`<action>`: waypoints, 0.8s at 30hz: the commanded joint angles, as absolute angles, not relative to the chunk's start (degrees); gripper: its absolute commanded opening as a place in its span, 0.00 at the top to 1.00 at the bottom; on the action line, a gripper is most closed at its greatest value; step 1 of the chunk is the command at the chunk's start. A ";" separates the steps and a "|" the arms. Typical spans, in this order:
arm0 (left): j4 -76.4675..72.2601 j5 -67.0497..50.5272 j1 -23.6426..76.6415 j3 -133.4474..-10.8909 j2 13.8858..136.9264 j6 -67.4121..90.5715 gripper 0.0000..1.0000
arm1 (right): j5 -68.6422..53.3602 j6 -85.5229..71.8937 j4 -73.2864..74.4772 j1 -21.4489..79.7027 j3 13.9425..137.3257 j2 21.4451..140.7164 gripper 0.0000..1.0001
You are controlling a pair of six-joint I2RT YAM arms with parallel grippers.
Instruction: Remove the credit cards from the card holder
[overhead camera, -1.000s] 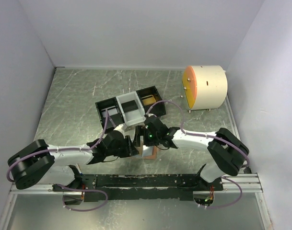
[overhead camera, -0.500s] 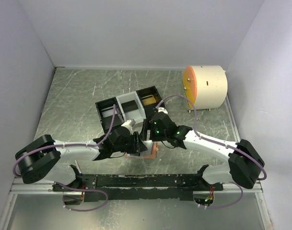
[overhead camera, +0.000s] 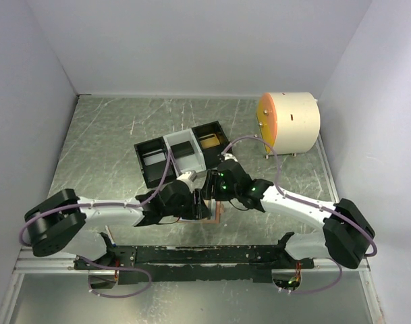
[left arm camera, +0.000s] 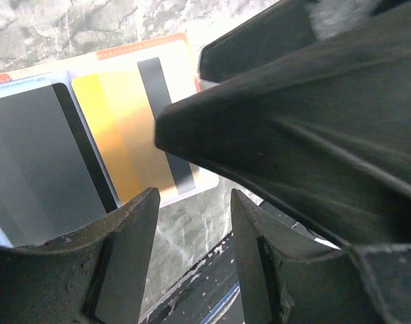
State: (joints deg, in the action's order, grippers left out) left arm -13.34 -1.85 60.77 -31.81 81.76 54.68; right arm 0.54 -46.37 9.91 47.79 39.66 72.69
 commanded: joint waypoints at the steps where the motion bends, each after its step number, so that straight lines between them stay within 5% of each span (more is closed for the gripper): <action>1: -8.78 3.88 61.52 -32.54 75.54 54.27 0.42 | -3.76 -46.54 5.42 47.72 38.35 73.92 0.50; 11: 0.02 10.93 61.52 -29.96 66.99 56.03 0.39 | -6.82 -47.02 3.29 47.73 35.03 78.36 0.59; 24: -2.18 7.31 61.52 -39.36 84.18 53.54 0.42 | 1.04 -50.20 2.32 46.88 25.47 79.29 0.62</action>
